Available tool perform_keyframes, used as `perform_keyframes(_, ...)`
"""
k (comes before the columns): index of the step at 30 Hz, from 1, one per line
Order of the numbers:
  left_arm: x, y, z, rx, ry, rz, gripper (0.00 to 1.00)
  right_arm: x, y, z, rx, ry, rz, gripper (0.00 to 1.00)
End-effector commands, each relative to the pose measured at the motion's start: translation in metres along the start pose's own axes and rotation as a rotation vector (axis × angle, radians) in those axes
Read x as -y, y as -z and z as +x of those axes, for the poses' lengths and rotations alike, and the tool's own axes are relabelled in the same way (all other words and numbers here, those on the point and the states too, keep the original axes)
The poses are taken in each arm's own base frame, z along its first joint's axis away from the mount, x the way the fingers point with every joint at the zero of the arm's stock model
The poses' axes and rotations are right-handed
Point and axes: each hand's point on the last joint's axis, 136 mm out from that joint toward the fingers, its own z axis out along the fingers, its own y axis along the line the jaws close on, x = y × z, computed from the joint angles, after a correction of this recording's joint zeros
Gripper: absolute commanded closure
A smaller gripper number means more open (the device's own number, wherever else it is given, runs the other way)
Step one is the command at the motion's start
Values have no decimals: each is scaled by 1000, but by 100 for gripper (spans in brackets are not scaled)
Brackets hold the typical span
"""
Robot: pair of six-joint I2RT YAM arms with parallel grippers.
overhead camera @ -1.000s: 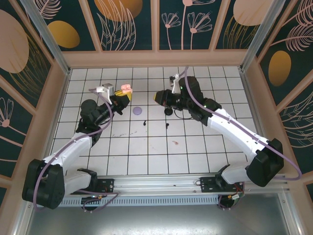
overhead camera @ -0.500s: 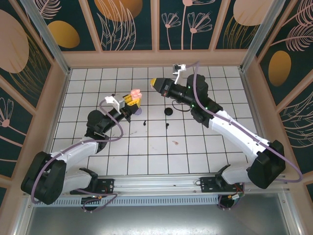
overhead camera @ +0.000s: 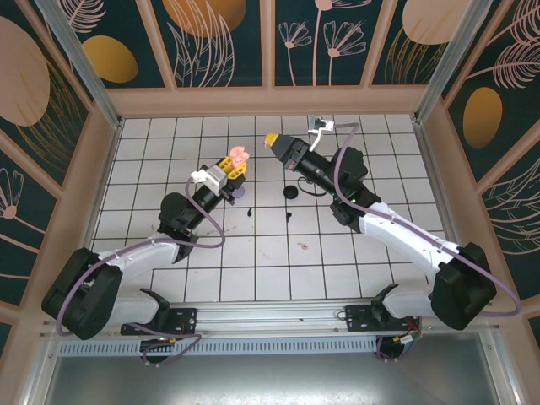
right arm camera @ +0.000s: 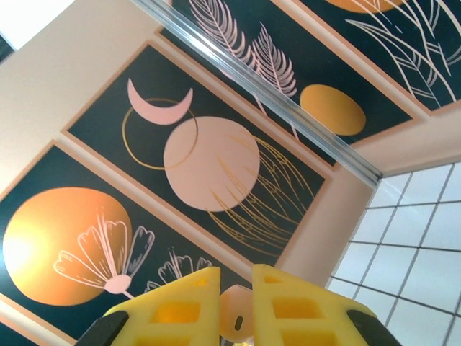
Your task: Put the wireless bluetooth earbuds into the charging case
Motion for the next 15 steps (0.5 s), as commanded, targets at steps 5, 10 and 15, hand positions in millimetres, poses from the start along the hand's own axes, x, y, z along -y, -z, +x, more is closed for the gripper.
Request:
perform_keyframes(5,-12,-15,-25,102,-141,-108,100,-20,-13,-6,71,-34,-110,86)
perform_keyframes(10,-11,-20,-30,133,-126,-97,100,-15,-22,5,68,-62,-112,86)
perform_keyframes(15,-9,-22,-30,136,-116,-83,100,-11,-27,11,59,-76,-115,86)
